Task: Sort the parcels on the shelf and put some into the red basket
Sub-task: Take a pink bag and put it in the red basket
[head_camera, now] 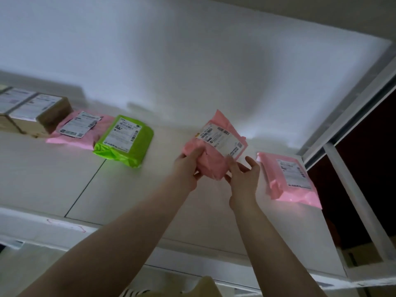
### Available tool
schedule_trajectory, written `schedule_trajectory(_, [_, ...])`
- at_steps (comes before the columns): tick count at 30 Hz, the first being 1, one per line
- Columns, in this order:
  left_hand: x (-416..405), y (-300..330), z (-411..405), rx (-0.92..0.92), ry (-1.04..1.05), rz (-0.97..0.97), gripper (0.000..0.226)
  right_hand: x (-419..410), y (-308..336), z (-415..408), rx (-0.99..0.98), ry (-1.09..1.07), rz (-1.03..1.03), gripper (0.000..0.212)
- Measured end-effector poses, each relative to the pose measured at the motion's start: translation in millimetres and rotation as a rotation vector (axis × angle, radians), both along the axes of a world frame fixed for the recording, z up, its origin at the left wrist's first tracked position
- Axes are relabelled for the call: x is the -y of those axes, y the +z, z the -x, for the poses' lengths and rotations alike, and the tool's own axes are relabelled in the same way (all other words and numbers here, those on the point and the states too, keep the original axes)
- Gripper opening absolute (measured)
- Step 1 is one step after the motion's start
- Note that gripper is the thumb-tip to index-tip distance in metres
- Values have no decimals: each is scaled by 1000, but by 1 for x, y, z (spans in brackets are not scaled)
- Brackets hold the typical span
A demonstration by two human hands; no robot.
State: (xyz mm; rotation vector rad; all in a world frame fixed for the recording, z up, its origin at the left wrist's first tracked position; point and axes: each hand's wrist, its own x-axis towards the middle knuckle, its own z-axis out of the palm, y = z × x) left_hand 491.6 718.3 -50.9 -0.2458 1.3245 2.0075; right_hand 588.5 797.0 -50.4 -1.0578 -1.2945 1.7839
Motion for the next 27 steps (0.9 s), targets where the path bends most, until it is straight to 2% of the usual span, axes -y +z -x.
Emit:
schedule_trajectory(3, [26, 5, 18, -115, -5, 5, 24, -9, 13, 0, 47, 46, -9, 71])
schedule_trajectory(7, [55, 15, 36, -203, -118, 58, 37, -18, 30, -3, 97, 219, -31, 68])
schedule_trajectory(10, [70, 23, 44, -245, -193, 90, 42, -15, 35, -4, 98, 372, -33, 53])
schedule_trajectory(13, [82, 29, 46, -250, -208, 53, 29, -7, 34, -5, 58, 461, -57, 34])
schedule_trajectory(17, [90, 28, 44, -281, -196, -23, 26, 4, 30, -3, 6, 448, -48, 18])
schedule_trajectory(23, [100, 17, 36, -277, -176, 94, 43, 25, 24, 0, -15, 396, 6, 27])
schedule_trajectory(27, [106, 11, 34, -284, -120, 107, 40, 35, 20, 0, -18, 406, 13, 26])
